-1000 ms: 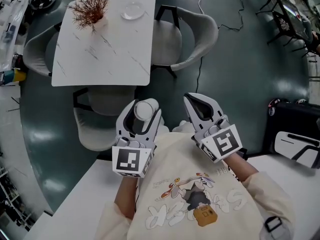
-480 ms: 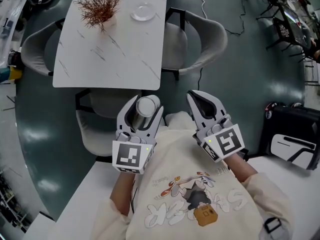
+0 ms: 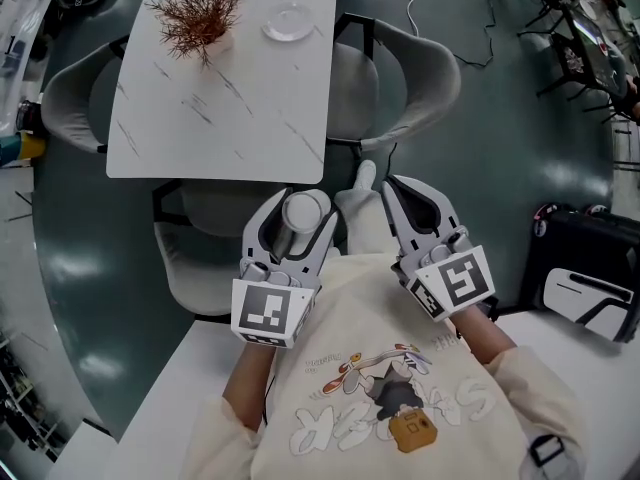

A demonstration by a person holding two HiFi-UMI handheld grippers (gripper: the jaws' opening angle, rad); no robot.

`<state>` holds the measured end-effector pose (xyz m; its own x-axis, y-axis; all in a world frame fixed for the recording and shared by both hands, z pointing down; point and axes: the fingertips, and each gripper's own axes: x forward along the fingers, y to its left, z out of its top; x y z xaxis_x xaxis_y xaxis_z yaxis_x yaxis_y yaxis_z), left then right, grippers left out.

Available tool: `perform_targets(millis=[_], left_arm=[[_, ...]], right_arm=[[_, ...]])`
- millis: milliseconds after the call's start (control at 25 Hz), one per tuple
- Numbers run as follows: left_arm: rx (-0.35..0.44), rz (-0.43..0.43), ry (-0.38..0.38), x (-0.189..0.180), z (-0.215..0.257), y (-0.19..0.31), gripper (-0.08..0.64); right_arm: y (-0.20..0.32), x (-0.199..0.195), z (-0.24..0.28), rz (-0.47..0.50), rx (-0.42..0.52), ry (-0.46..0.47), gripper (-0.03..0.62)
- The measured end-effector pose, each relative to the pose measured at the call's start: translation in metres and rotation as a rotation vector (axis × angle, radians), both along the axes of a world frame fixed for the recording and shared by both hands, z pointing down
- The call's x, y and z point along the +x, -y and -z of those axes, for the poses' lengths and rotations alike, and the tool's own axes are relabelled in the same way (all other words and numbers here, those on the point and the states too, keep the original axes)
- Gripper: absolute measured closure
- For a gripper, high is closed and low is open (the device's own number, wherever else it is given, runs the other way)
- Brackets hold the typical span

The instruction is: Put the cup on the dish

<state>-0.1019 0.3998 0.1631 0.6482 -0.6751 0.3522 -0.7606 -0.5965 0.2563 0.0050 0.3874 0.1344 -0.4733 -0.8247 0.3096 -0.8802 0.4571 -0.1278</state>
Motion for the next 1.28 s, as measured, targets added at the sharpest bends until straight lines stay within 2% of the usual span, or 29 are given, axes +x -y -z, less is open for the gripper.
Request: perform_targets(millis=[240, 520, 680, 840, 1280], left_arm=[[-0.014, 0.003, 0.017, 0.026, -0.004, 0.033, 0.283], [-0.024, 0.027, 0.033, 0.08, -0.004, 0.094, 0.282], [-0.027, 0.063, 0.044, 0.108, 0.001, 0.127, 0.282], [-0.011, 0.102, 0.065, 0.125, 0.01, 0.152, 0.282], [-0.033, 0.233, 0.098, 0.158, 0.004, 0.187, 0.282]], right_arm=[[0.035, 0.026, -0.008, 0.007, -0.013, 0.022, 0.586], [0.101, 0.079, -0.006, 0.037, -0.002, 0.034, 0.588], [0.139, 0.11, 0.0, 0.074, 0.029, 0.009, 0.587], [0.17, 0.13, 0.007, 0.112, 0.047, 0.021, 0.586], [0.21, 0.154, -0.003, 0.24, 0.028, 0.077, 0.586]])
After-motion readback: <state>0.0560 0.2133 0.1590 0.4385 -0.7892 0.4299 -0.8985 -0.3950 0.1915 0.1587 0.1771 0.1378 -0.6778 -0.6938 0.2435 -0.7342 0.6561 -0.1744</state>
